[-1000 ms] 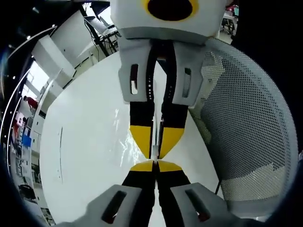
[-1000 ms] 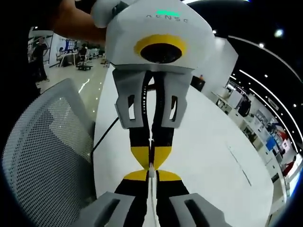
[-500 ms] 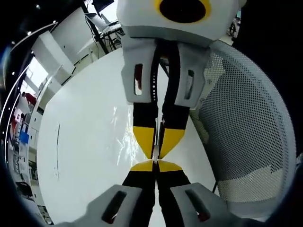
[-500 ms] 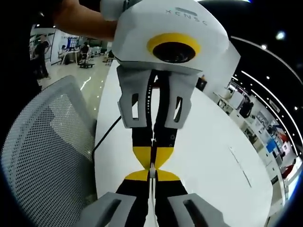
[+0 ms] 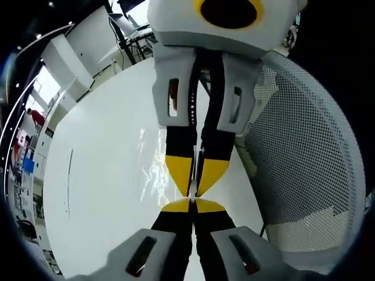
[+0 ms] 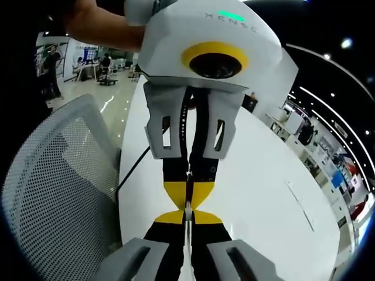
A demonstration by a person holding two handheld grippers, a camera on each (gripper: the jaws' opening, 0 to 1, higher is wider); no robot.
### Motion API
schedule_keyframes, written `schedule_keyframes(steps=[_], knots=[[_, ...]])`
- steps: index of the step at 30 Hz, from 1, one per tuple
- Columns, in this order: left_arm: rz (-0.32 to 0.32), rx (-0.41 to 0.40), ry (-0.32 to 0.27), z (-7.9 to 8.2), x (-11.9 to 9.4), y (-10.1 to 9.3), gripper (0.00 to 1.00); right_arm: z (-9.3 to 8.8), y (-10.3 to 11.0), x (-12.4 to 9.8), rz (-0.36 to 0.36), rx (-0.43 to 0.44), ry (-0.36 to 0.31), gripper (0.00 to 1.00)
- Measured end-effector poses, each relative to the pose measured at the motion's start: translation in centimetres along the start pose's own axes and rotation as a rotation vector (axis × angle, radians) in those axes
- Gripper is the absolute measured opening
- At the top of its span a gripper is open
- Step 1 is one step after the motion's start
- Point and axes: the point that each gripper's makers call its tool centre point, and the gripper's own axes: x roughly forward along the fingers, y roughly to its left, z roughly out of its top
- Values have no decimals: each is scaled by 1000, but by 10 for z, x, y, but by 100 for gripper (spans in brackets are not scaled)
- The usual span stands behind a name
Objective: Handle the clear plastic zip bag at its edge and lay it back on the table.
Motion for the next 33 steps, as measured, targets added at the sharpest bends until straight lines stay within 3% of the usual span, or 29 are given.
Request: schedule_keyframes(steps=[33], knots=[[2,-36,15,-13,-6,-2,0,-1,0,1,3,25,0,0]])
